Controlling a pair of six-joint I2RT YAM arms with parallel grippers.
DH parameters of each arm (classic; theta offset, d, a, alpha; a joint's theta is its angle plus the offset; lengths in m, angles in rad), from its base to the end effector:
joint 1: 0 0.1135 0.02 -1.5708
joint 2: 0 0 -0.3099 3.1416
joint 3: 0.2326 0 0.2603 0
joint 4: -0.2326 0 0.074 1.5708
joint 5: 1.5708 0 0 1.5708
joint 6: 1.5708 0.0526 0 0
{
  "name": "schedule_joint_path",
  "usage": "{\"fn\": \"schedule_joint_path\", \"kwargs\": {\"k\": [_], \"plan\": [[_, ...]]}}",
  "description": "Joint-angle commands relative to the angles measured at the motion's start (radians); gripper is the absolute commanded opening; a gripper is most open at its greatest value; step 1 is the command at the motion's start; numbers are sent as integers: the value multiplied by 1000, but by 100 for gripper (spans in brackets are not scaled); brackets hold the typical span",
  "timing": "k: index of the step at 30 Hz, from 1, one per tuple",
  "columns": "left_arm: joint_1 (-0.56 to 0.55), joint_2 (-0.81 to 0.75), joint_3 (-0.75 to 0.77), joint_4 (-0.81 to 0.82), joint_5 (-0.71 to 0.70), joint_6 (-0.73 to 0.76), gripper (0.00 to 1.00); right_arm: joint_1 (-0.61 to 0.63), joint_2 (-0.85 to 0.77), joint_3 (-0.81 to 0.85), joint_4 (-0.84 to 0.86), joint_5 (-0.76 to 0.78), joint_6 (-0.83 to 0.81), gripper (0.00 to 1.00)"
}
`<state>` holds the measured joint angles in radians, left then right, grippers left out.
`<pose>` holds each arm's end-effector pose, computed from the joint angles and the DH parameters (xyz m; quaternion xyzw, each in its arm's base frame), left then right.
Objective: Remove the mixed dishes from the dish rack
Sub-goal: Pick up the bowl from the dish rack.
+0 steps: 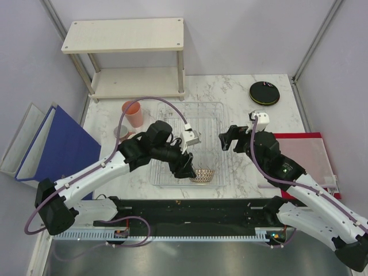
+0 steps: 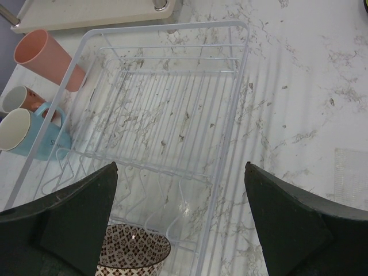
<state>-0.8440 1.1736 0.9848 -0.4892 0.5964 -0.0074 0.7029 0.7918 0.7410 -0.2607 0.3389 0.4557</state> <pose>0.1452 -0.2077 0.3370 0.4661 0.7363 -0.4118 0.2664 0.1455 0.1004 0.3432 0.0003 0.8028 0.2037 0.5603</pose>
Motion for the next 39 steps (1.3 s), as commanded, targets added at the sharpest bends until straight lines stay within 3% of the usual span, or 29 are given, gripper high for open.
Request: {"fn": "schedule_joint_path", "kwargs": {"k": [1, 8, 15, 18, 22, 29, 36, 39], "plan": [[-1, 47, -20, 162, 51, 173, 67, 3, -25, 18, 9, 20, -11, 98], [2, 182, 11, 195, 72, 268, 66, 3, -37, -8, 9, 2, -2, 98], [31, 268, -14, 268, 91, 256, 63, 3, -46, -28, 9, 9, -3, 98], [42, 270, -18, 276, 152, 239, 57, 1, -45, -29, 9, 12, -9, 98], [43, 258, -18, 265, 193, 242, 42, 3, -40, -28, 11, 17, -11, 98], [43, 300, 23, 170, 356, 273, 42, 3, -39, -31, 11, 12, -5, 98], [42, 342, 34, 141, 411, 264, 43, 1, -42, -37, 11, 22, -6, 98], [43, 362, 31, 143, 414, 254, 36, 3, -37, -40, 15, 17, -5, 98]]}}
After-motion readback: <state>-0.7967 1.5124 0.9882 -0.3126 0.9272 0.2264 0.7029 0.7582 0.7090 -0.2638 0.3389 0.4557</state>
